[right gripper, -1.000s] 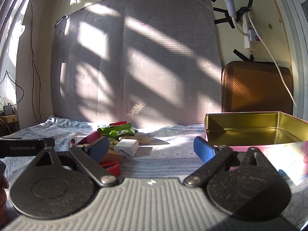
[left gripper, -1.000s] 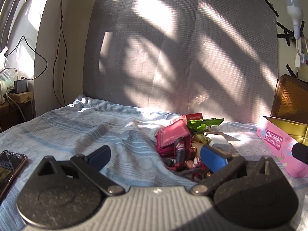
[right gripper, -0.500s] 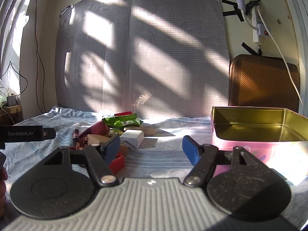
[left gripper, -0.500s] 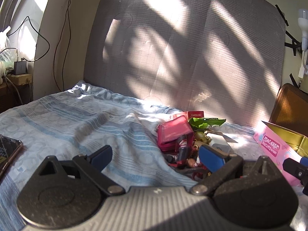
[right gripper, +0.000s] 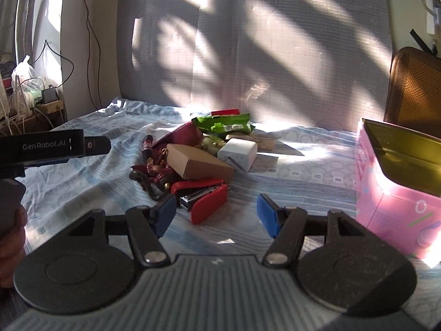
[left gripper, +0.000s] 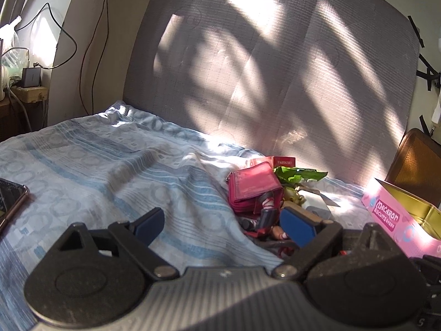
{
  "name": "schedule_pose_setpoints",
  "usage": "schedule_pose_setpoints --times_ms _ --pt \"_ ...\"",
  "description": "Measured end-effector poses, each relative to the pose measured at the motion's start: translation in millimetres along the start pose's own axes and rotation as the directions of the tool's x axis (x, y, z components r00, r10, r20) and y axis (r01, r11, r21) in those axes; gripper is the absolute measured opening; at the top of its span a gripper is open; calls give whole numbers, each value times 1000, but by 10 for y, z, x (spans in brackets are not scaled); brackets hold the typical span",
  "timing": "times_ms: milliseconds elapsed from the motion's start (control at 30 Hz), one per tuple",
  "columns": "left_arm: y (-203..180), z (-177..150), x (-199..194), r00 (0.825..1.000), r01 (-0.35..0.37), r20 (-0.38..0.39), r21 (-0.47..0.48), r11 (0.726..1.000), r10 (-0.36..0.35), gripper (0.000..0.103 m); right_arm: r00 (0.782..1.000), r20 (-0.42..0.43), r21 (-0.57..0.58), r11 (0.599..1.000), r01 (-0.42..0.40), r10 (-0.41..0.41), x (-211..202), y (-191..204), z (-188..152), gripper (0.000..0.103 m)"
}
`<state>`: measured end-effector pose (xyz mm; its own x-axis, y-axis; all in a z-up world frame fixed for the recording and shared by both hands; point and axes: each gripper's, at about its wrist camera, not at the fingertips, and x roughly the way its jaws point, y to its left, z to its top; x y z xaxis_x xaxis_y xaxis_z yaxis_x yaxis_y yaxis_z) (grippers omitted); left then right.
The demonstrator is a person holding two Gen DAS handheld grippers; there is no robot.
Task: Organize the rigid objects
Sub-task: 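Close the right tool on the red stapler and lift it, then carry the stapler into the pink tin and open the right tool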
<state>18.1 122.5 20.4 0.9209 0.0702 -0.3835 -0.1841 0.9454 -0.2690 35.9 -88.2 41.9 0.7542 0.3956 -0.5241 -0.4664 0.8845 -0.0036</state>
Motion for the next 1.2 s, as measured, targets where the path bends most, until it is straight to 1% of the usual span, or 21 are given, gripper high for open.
schedule_pose_setpoints --times_ms 100,167,233,267,300,333,400,467,667,733,767,833,867,900,933,967,1033,1067,1100,1167,1200 --pt "-5 -1 6 1000 1 -2 1 1000 -1 93 998 -52 10 1000 -23 23 180 -3 76 67" --pt "-23 -6 7 1000 3 0 10 1000 -3 93 996 -89 31 999 -23 25 283 -25 99 61" --pt "-43 -9 6 1000 8 2 20 1000 -8 92 990 -129 63 997 -52 60 331 -62 81 28" --pt "-54 -13 2 1000 14 4 27 1000 -14 92 991 -121 74 996 -48 56 294 -83 70 26" --pt "-62 -15 -1 1000 19 5 32 999 -19 92 991 -122 80 996 -45 55 268 -99 57 21" --pt "-75 -17 -3 1000 28 5 38 999 -28 92 991 -122 83 996 -43 53 236 -115 38 13" --pt "-93 -21 -6 999 38 5 47 998 -39 92 992 -123 91 996 -27 38 125 -168 -17 6" --pt "-116 -26 -10 998 56 3 55 997 -56 91 991 -125 105 994 -31 44 -8 -248 -86 7" --pt "-236 -66 -41 992 123 -11 117 985 -123 91 993 -111 110 993 40 -28 -524 -436 -343 6" --pt "-285 -83 -48 987 161 -30 140 977 -158 88 993 -106 131 990 58 -44 -686 -484 -427 6" --pt "-310 -92 -44 981 191 -52 145 971 -185 86 993 -105 141 988 65 -50 -756 -501 -466 6" --pt "-365 -105 -20 965 249 -115 137 959 -234 72 993 -102 153 985 80 -65 -870 -512 -536 6" --pt "-405 -123 -5 949 291 -164 113 950 -271 70 992 -100 155 984 88 -73 -908 -505 -570 6" --pt "-446 -150 1 926 336 -211 81 938 -314 68 992 -98 157 983 92 -77 -934 -506 -592 6" --pt "-498 -181 5 895 388 -257 47 920 -364 68 992 -97 158 983 94 -80 -950 -511 -610 6" --pt "-564 -219 1 860 438 -299 17 899 -414 68 992 -95 161 982 95 -81 -965 -519 -621 7" --pt "-742 -290 -42 802 512 -360 1 859 -477 63 993 -94 174 980 93 -78 -979 -545 -627 8" --pt "-841 -316 -77 784 537 -379 15 844 -492 63 993 -93 179 980 89 -73 -970 -556 -625 9" --pt "-933 -341 -124 771 557 -392 35 830 -502 61 993 -90 182 980 85 -70 -973 -559 -630 9" --pt "-1101 -385 -217 750 592 -416 76 802 -515 60 995 -85 186 980 75 -60 -986 -575 -645 10" --pt "-1173 -410 -247 743 602 -430 94 793 -514 58 995 -82 189 980 70 -55 -986 -579 -645 11"
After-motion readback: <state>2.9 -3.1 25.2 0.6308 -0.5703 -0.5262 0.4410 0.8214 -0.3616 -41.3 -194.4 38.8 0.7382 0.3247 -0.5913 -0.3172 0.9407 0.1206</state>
